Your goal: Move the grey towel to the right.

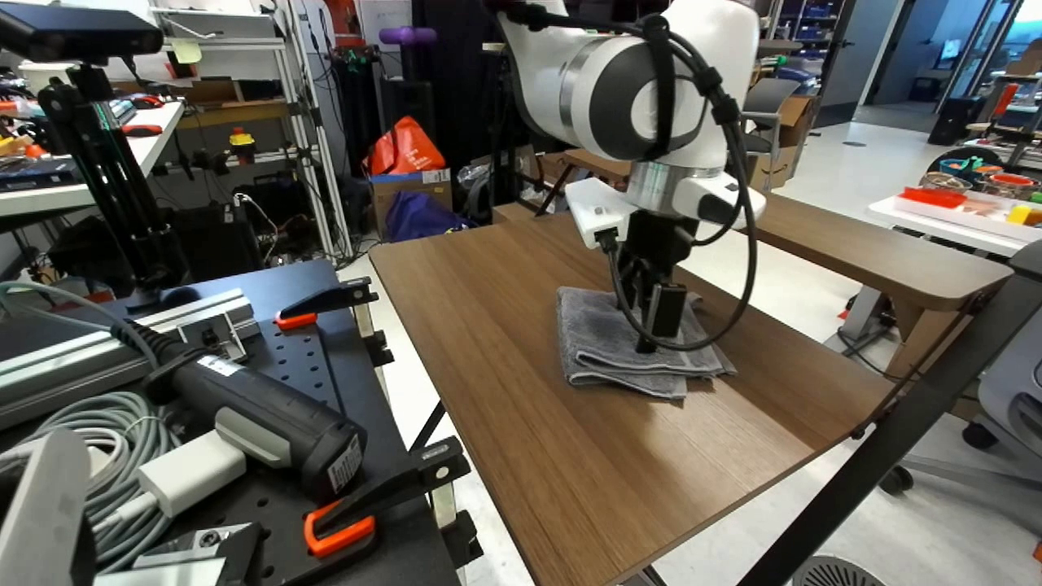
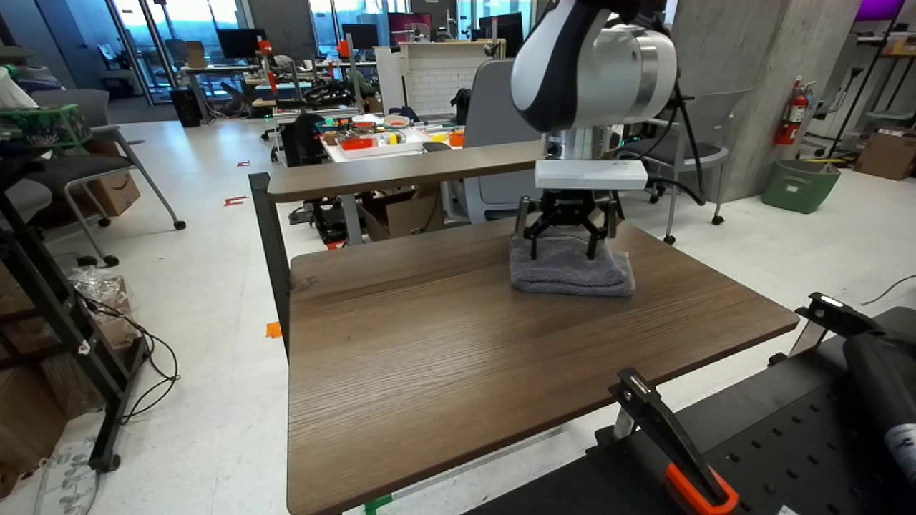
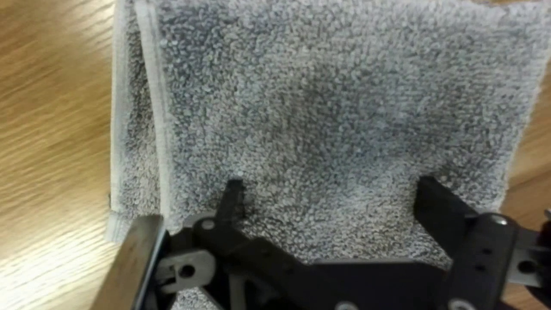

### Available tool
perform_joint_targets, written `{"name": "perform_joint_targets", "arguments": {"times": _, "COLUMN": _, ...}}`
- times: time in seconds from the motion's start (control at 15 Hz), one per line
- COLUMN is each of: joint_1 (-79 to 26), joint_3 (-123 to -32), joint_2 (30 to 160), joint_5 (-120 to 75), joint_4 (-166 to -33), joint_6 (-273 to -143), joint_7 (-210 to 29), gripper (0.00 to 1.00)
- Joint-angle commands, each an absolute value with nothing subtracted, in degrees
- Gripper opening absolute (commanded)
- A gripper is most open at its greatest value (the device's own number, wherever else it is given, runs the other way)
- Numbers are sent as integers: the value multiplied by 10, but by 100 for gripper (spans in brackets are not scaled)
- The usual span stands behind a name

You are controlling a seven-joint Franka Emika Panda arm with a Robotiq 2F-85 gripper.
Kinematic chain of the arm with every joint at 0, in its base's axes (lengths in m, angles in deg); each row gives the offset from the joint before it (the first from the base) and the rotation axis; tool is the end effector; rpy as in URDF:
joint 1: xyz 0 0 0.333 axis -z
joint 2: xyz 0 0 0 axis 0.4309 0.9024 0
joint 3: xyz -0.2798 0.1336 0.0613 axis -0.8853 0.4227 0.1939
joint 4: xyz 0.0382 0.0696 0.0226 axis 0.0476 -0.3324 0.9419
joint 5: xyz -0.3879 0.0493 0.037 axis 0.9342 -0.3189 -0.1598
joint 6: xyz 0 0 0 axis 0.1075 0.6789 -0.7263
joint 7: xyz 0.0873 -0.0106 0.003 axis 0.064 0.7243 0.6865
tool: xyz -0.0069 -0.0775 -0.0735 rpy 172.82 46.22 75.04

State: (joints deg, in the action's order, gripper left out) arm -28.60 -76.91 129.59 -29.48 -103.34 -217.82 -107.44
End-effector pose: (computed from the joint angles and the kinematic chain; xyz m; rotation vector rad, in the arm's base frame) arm 0.6565 0.0012 0.0796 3.0613 -0.6525 -0.0801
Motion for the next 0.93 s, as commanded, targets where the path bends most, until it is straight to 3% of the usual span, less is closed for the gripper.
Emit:
{"name": "perform_joint_targets", "arguments": {"times": 0.0, "joint_1": -250, "joint_3": -772, "joint_2": 1290, "joint_5": -337, "joint_4": -1053, "joint_6": -2202, "joint_7": -1071, "gripper": 100}}
{"name": "perform_joint_targets", "arguments": {"times": 0.27, "joint_1": -246, "joint_3": -775, "joint_2": 1272, "joint_5": -337, "joint_4": -1060, "joint_6": -2192, "joint_7": -1068, "gripper": 100}}
{"name": "perform_joint_targets", "arguments": {"times": 0.6, "joint_1": -292, "joint_3": -768, "joint_2": 1140, "joint_5": -296, "joint_4": -1191, "joint_6": -2258, "joint_7": -1018, "gripper": 100}}
{"name": "perform_joint_targets", "arguments": {"times": 0.73, "joint_1": -280, "joint_3": -765, "joint_2": 1179, "joint_5": -308, "joint_4": -1140, "joint_6": -2236, "joint_7": -1023, "gripper": 100}}
{"name": "perform_joint_targets", "arguments": {"times": 0.87, "joint_1": -304, "joint_3": -763, "joint_2": 1146, "joint_5": -295, "joint_4": -1173, "joint_6": -2236, "joint_7": -1023, "gripper": 100}}
